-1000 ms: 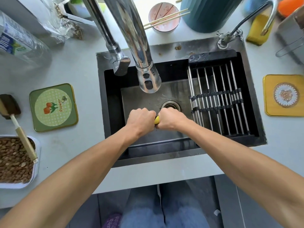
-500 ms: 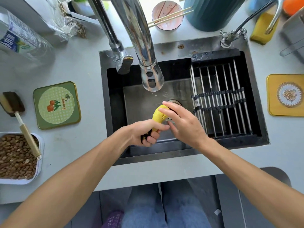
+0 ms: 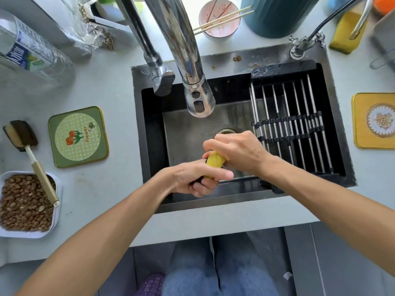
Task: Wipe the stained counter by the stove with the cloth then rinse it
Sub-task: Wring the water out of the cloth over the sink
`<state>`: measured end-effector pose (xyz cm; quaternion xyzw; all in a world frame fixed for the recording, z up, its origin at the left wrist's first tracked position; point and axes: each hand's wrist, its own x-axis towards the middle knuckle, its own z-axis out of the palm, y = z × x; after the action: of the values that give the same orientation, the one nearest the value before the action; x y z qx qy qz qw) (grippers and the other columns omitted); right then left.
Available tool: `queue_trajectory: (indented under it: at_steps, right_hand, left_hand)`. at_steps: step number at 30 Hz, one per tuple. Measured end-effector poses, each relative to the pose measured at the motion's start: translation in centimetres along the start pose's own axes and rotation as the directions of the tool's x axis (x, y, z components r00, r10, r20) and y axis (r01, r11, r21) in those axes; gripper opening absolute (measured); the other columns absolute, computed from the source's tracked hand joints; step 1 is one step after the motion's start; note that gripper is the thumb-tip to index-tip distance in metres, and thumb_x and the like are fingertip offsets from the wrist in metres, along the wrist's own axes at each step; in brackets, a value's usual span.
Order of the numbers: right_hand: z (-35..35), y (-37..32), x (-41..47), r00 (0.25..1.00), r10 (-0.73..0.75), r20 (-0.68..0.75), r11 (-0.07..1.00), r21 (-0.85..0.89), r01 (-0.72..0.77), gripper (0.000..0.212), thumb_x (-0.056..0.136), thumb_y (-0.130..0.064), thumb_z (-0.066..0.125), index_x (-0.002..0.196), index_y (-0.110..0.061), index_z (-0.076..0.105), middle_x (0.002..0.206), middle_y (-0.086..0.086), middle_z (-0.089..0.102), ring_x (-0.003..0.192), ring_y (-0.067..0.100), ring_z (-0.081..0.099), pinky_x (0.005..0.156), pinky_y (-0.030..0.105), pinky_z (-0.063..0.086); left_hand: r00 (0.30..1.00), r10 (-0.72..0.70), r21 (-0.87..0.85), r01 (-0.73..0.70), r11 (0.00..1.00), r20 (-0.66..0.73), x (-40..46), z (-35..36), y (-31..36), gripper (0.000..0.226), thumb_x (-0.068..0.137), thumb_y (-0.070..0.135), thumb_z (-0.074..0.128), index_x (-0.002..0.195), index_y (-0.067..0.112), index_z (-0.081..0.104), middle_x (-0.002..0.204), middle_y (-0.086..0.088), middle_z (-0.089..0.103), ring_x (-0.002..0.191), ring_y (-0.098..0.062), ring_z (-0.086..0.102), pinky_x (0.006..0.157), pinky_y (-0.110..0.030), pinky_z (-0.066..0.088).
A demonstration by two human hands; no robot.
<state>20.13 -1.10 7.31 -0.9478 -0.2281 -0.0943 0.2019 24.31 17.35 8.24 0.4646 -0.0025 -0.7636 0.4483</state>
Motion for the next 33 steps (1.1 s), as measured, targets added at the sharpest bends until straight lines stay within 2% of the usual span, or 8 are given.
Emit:
queue_trajectory:
  at_steps: [2, 5, 8, 12, 14, 17, 24, 33]
  right_hand:
    - [0.1, 0.1, 0.4, 0.977, 0.064, 0.204, 0.997, -0.055, -0.054, 0.018, 0.091, -0.030, 0.071, 0.084, -0.013, 0.070, 0.068, 0.002, 0.067, 0.048, 0.030, 0.059, 0.043, 0.030, 0.039]
    - [0.7, 0.1, 1.8, 0.789, 0.262, 0.556, 0.959, -0.244, -0.146, 0.011, 0.079, -0.028, 0.065, 0.080, -0.020, 0.060, 0.080, 0.004, 0.074, 0.070, 0.035, 0.071, 0.058, 0.031, 0.036]
    - [1.9, 0.1, 2.7, 0.683, 0.418, 0.599, 0.906, -0.323, -0.272, 0.028, 0.075, -0.030, 0.067, 0.065, -0.019, 0.043, 0.087, 0.008, 0.076, 0.078, 0.035, 0.073, 0.061, 0.031, 0.039]
    - [3.0, 0.2, 3.0, 0.542, 0.571, 0.617, 0.801, -0.272, -0.534, 0.029, 0.078, -0.032, 0.065, 0.064, -0.019, 0.043, 0.084, 0.007, 0.066, 0.077, 0.035, 0.064, 0.065, 0.033, 0.042]
    - [3.0, 0.4, 3.2, 0.448, 0.582, 0.678, 0.738, -0.208, -0.643, 0.020, 0.078, -0.026, 0.062, 0.066, -0.018, 0.048, 0.078, 0.004, 0.061, 0.074, 0.033, 0.059, 0.063, 0.032, 0.043]
    - [3.1, 0.5, 3.2, 0.390, 0.586, 0.710, 0.660, -0.138, -0.739, 0.016, 0.077, -0.021, 0.061, 0.064, -0.015, 0.054, 0.069, 0.003, 0.060, 0.064, 0.026, 0.058, 0.053, 0.028, 0.038]
    - [3.5, 0.7, 2.3, 0.335, 0.568, 0.752, 0.562, -0.057, -0.825, 0.024, 0.076, -0.021, 0.065, 0.057, -0.012, 0.054, 0.063, 0.005, 0.062, 0.053, 0.024, 0.051, 0.049, 0.025, 0.039]
    - [3.8, 0.3, 1.9, 0.344, 0.566, 0.749, 0.554, -0.037, -0.831, 0.024, 0.076, -0.022, 0.069, 0.058, -0.012, 0.056, 0.062, 0.004, 0.063, 0.054, 0.025, 0.055, 0.049, 0.027, 0.041]
  left_hand:
    - [0.969, -0.051, 0.197, 0.101, 0.975, -0.242, 0.8, -0.5, 0.5, 0.024, 0.084, 0.029, 0.075, 0.078, 0.026, 0.051, 0.053, 0.007, 0.034, 0.042, -0.012, 0.024, 0.044, -0.023, 0.016]
    - [0.826, 0.034, 0.471, 0.287, 0.834, -0.563, 2.3, -1.0, 1.4, 0.023, 0.077, 0.031, 0.070, 0.072, 0.016, 0.053, 0.049, 0.006, 0.053, 0.037, -0.015, 0.042, 0.043, -0.020, 0.031]
    - [0.710, 0.203, 0.648, 0.438, 0.624, -0.675, 3.5, -1.8, 2.0, 0.028, 0.082, 0.041, 0.070, 0.076, 0.015, 0.061, 0.071, -0.001, 0.067, 0.059, -0.020, 0.063, 0.053, -0.026, 0.042]
    - [0.657, 0.421, 0.781, 0.533, 0.325, -0.625, 4.3, -2.7, 2.3, 0.017, 0.083, 0.027, 0.061, 0.070, 0.018, 0.053, 0.076, -0.004, 0.060, 0.059, -0.022, 0.054, 0.060, -0.032, 0.042]
    - [0.670, 0.476, 0.811, 0.549, 0.201, -0.571, 4.5, -3.0, 2.4, 0.015, 0.082, 0.023, 0.060, 0.071, 0.019, 0.050, 0.072, -0.002, 0.049, 0.061, -0.026, 0.051, 0.065, -0.035, 0.042]
    - [0.694, 0.526, 0.841, 0.536, 0.078, -0.491, 4.6, -3.5, 2.3, 0.014, 0.082, 0.023, 0.061, 0.075, 0.021, 0.049, 0.067, 0.000, 0.036, 0.068, -0.033, 0.051, 0.066, -0.036, 0.041]
    - [0.695, 0.591, 0.857, 0.515, -0.014, -0.409, 5.0, -3.9, 1.7, 0.015, 0.084, 0.026, 0.063, 0.079, 0.023, 0.049, 0.084, -0.009, 0.070, 0.063, -0.033, 0.050, 0.061, -0.034, 0.038]
    - [0.701, 0.576, 0.857, 0.515, -0.002, -0.420, 4.7, -3.7, 1.4, 0.016, 0.086, 0.026, 0.063, 0.079, 0.021, 0.049, 0.085, -0.009, 0.072, 0.064, -0.034, 0.055, 0.061, -0.034, 0.039]
